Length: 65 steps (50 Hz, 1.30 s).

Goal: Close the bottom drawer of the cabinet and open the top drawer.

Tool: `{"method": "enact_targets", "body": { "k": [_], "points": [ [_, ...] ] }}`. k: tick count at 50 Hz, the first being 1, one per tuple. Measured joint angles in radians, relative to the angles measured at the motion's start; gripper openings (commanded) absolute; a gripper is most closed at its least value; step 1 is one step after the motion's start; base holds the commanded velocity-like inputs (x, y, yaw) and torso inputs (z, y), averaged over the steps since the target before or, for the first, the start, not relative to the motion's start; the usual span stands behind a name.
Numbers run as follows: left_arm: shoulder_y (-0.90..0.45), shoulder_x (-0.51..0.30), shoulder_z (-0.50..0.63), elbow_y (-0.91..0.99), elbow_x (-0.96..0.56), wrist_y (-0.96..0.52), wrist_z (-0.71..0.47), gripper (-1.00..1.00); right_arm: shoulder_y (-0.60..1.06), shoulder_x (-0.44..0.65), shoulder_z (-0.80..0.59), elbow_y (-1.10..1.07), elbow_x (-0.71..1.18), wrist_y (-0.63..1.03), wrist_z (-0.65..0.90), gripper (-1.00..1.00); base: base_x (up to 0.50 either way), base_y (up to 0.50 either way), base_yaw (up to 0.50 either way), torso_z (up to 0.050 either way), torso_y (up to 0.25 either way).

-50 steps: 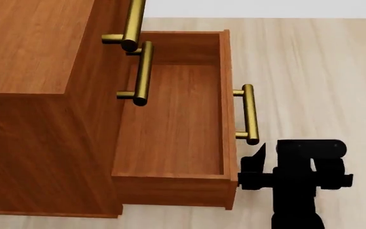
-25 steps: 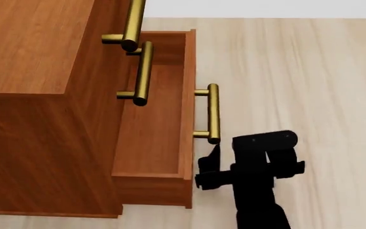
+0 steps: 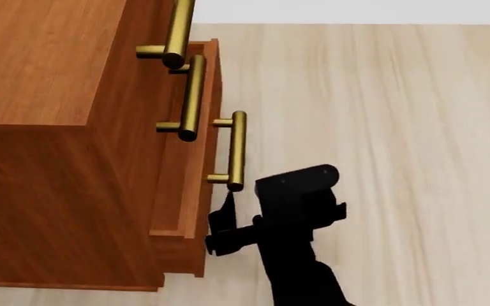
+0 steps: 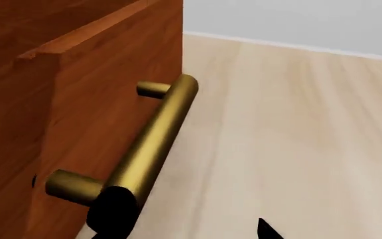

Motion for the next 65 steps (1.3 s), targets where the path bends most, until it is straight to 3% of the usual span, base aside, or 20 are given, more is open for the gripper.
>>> {"method": "enact_targets", "body": {
  "k": [25,40,54,65],
  "points": [
    [-0.004,-0.009,-0.003,0.004,-0.014,-0.001,-0.008,1.00,0.007,0.005,-0.188,-0.101,0.198,0.025,-0.084,1.00,0.00,0.00,0.00,0.000,0.000],
    [-0.009,-0.011,-0.004,0.005,-0.022,-0.001,-0.012,1.00,-0.014,0.046,-0.220,-0.201,0.247,0.075,-0.113,1.00,0.00,0.00,0.00,0.000,0.000],
    [-0.012,-0.008,0.004,0.006,-0.026,0.001,-0.018,1.00,-0.121,0.151,-0.222,-0.481,0.332,0.175,-0.027,1.00,0.00,0.00,0.00,0.000,0.000],
    [-0.014,-0.003,0.015,0.006,-0.027,0.004,-0.022,1.00,-0.246,0.247,-0.122,-0.750,0.475,0.241,0.098,1.00,0.00,0.00,0.00,0.000,0.001]
  ]
}}
